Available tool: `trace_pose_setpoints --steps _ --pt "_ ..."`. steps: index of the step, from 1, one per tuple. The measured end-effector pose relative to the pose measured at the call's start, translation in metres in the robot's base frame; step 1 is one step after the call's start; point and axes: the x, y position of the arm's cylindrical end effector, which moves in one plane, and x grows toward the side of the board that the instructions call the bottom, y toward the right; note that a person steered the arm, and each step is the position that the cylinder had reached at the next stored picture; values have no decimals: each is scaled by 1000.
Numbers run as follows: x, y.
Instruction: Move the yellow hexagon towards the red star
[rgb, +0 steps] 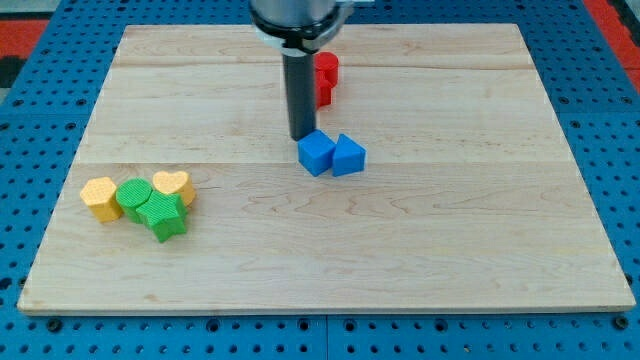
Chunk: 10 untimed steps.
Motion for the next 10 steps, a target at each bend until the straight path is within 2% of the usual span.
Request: trace_pose_setpoints --steps 1,3,4,5,6,7,9,10 --pt "1 28" --pt "-1 -55" --pt "61 -16" --pt "144 -37" --pt "208 -96" --pt "215 -182" --pt "136 -243" --pt "93 -238"
